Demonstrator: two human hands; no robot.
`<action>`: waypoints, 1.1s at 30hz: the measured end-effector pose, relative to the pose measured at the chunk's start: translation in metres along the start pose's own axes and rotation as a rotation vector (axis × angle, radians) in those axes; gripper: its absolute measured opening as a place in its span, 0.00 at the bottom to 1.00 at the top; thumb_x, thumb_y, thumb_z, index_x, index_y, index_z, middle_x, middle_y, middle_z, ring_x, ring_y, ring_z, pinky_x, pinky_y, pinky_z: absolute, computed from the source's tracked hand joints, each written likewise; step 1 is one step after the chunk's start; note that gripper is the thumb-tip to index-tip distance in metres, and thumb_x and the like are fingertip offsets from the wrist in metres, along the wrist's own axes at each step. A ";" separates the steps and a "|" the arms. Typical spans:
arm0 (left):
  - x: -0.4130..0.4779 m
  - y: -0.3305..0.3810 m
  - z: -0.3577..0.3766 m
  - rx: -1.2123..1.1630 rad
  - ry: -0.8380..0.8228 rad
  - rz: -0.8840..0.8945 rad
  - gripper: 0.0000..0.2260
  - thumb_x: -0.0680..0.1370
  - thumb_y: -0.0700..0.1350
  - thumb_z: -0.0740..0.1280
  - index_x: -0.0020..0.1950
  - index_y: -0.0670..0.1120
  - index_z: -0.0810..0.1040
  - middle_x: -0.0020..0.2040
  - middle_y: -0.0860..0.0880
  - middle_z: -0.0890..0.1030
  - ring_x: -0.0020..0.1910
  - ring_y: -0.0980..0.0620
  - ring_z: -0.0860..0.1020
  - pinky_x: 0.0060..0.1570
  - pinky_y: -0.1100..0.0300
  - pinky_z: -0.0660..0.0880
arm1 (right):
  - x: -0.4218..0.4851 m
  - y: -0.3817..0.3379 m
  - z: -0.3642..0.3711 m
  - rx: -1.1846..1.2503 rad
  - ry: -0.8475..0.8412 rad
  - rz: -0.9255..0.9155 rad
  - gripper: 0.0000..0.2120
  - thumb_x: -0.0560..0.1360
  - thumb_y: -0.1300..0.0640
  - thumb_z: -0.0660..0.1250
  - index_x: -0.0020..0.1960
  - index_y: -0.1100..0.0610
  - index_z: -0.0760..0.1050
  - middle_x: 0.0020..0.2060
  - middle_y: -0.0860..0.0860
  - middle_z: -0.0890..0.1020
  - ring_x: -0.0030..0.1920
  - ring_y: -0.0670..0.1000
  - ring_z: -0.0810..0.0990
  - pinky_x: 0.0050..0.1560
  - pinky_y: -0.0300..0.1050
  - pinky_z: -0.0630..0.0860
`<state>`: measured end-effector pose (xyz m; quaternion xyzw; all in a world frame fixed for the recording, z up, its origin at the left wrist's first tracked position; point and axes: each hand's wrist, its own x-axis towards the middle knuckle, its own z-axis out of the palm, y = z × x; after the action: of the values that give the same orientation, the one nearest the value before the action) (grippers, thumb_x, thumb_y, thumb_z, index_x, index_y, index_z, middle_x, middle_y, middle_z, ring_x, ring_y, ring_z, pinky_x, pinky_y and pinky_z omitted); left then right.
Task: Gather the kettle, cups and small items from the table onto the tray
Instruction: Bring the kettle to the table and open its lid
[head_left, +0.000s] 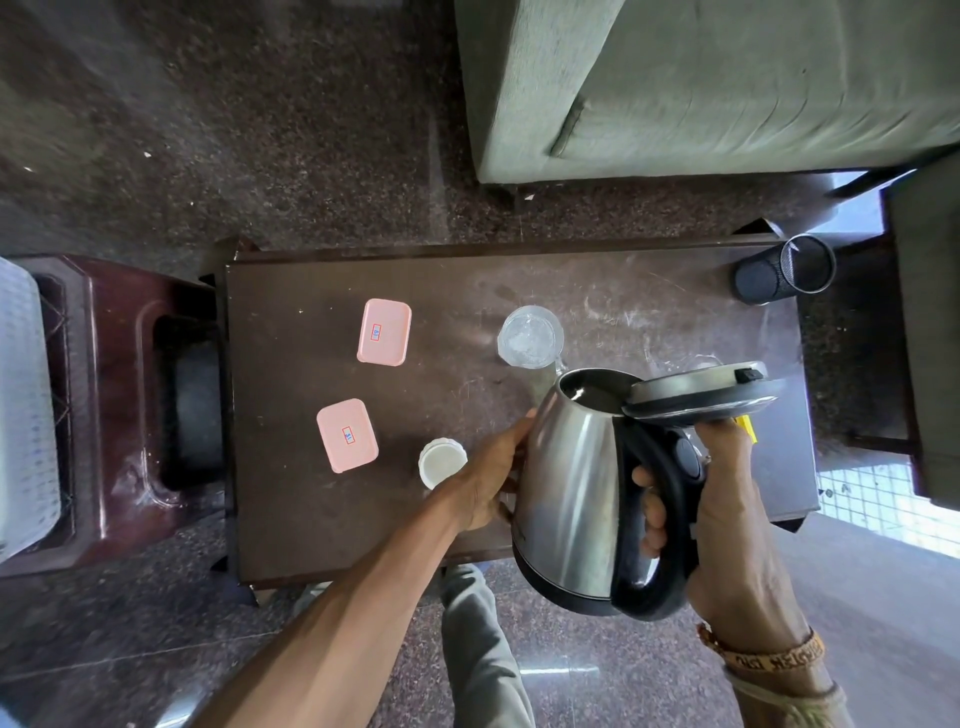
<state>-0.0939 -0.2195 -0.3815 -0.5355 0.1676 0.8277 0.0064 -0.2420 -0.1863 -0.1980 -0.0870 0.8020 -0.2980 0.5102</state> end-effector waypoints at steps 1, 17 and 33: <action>0.001 0.000 -0.001 0.002 -0.001 0.003 0.30 0.64 0.78 0.63 0.40 0.53 0.86 0.35 0.52 0.83 0.43 0.47 0.78 0.46 0.50 0.75 | 0.000 0.000 0.000 0.002 0.001 0.000 0.37 0.63 0.22 0.60 0.32 0.57 0.79 0.25 0.56 0.73 0.24 0.53 0.69 0.30 0.47 0.68; 0.003 0.003 -0.005 0.005 -0.006 -0.022 0.33 0.59 0.81 0.65 0.46 0.56 0.86 0.42 0.53 0.87 0.50 0.46 0.81 0.43 0.48 0.76 | 0.005 0.002 0.001 0.006 -0.012 0.002 0.38 0.60 0.21 0.61 0.33 0.58 0.78 0.24 0.56 0.73 0.25 0.53 0.69 0.29 0.46 0.68; -0.007 0.010 -0.004 -0.011 0.017 -0.002 0.35 0.63 0.79 0.65 0.53 0.53 0.85 0.51 0.49 0.86 0.53 0.45 0.81 0.48 0.46 0.77 | 0.001 0.007 0.000 -0.065 -0.035 -0.049 0.48 0.57 0.12 0.51 0.31 0.58 0.77 0.24 0.58 0.73 0.25 0.55 0.70 0.30 0.48 0.70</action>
<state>-0.0898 -0.2286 -0.3743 -0.5427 0.1625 0.8241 0.0029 -0.2410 -0.1814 -0.2027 -0.1285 0.7998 -0.2829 0.5135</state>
